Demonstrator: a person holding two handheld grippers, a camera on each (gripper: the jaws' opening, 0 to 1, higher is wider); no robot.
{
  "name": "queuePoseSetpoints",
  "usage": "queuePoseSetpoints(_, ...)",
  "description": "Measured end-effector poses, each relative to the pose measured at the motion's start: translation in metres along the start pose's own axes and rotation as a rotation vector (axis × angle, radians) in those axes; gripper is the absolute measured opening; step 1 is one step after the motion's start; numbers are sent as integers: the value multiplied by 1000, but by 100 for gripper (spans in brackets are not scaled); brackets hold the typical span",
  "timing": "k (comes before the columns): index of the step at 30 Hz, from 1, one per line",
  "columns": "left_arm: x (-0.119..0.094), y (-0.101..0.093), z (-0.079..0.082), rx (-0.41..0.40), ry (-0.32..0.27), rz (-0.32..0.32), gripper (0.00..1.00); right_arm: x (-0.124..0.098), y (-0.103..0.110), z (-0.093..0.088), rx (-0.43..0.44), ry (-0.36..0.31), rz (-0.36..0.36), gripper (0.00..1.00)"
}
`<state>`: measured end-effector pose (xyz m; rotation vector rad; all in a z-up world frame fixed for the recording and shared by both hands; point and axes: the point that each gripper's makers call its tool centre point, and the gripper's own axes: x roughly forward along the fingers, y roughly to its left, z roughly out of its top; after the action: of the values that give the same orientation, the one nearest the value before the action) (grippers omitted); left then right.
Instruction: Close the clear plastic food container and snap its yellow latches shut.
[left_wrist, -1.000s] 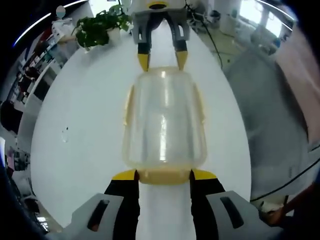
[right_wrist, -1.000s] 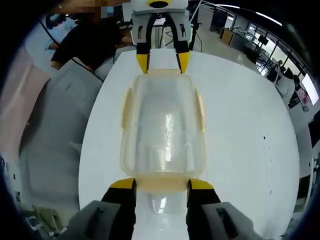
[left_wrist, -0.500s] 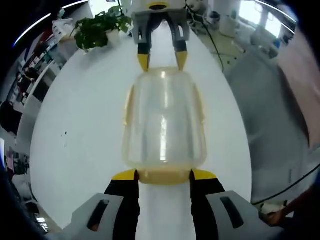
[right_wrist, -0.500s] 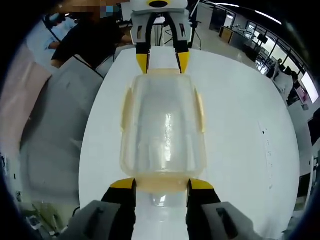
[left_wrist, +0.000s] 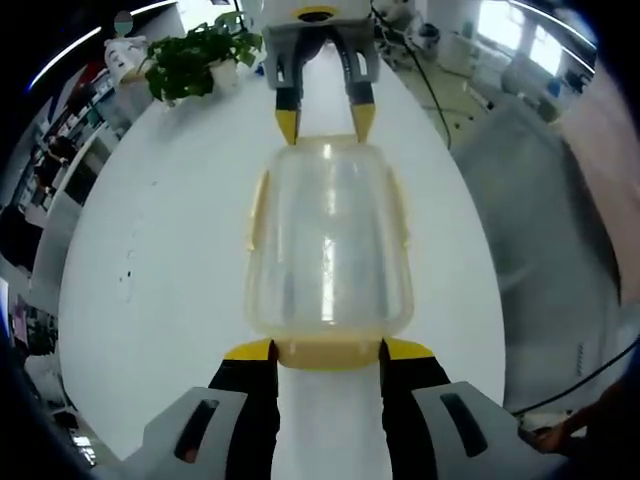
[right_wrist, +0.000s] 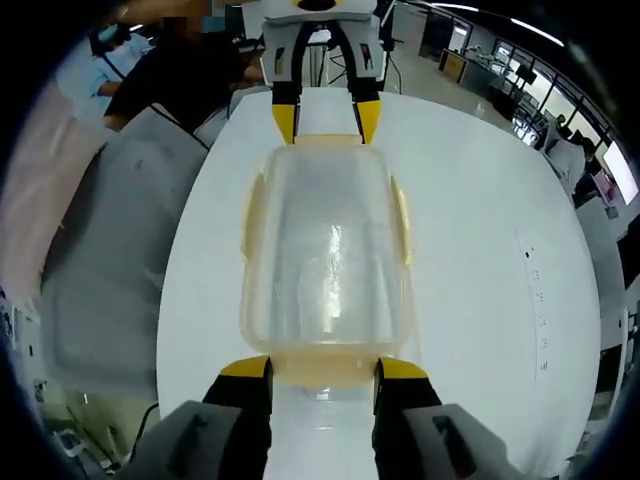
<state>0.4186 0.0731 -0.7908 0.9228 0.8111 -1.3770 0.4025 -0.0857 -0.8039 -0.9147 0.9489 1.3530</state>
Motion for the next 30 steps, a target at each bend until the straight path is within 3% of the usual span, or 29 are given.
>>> queuePoseSetpoints(30,17,4,21,-2,-24,1,37,-7,-3,-26,8,34,7,37)
